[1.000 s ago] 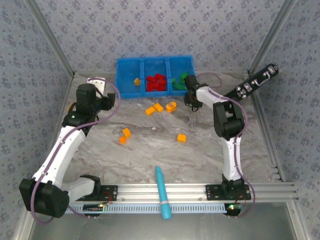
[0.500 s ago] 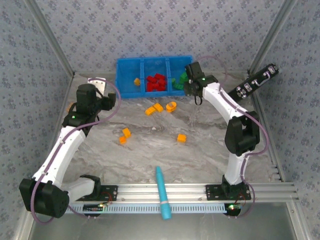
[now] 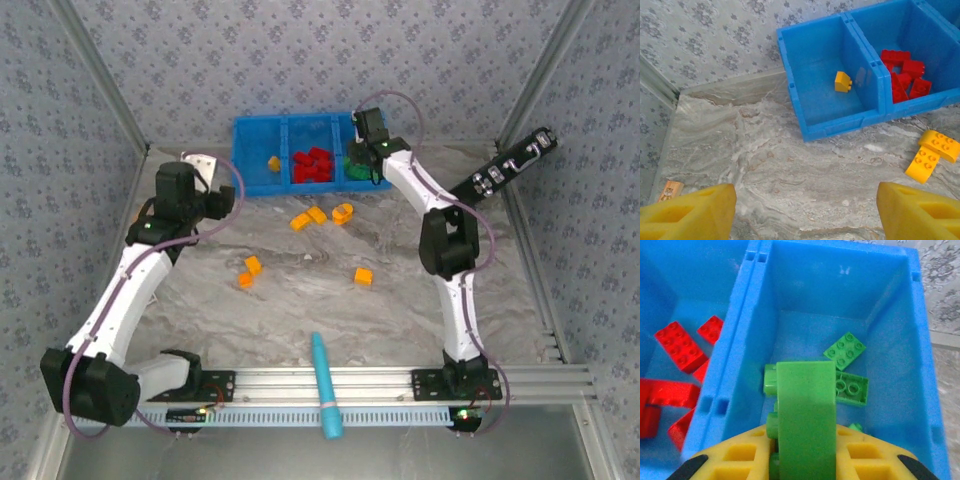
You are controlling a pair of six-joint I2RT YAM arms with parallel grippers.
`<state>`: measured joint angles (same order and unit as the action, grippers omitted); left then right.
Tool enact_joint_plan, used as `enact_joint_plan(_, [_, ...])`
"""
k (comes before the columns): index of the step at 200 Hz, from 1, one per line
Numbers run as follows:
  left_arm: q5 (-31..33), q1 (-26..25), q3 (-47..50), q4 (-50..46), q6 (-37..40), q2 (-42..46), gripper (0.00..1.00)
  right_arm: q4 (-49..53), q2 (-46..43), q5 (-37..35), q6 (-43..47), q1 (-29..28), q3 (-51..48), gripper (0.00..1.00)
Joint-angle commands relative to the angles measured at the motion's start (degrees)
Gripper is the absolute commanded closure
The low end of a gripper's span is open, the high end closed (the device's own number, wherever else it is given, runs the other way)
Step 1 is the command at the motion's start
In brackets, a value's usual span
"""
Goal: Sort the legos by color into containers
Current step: Place the lego in the container, then pick up the lego from the top-center of the table.
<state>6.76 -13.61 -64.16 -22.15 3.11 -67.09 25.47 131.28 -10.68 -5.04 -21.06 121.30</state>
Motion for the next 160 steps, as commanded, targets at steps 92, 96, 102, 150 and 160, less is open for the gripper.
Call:
enact_joint_plan(92, [-2.99,-9.68,-8.69,-10.68,-6.02,-10.96,0.22,-1.56,11.66,4.59,-6.55,3.73,11.83,0.54])
enact_joint_plan(96, [-2.99,-10.18,-8.82,-10.81,-6.06,-11.29,0.21,-1.84,11.41,4.73,-6.68,3.81,11.45,0.52])
enact_joint_plan(102, [-3.09,-10.97,-9.17,-11.13,-5.94,-11.77,0.15,-2.29,10.96,5.08,-6.82,3.9,11.07,0.5])
enact_joint_plan(150, [-3.66,-19.69,-8.63,-5.8,-4.29,-16.16,0.12,-7.39,0.45,8.93,-5.68,4.43,0.06,0.43])
enact_joint_plan(160, [-5.4,-20.54,-8.86,-4.19,-4.79,-17.75,0.13,-8.48,-3.03,9.86,-5.03,4.57,-3.32,0.42])
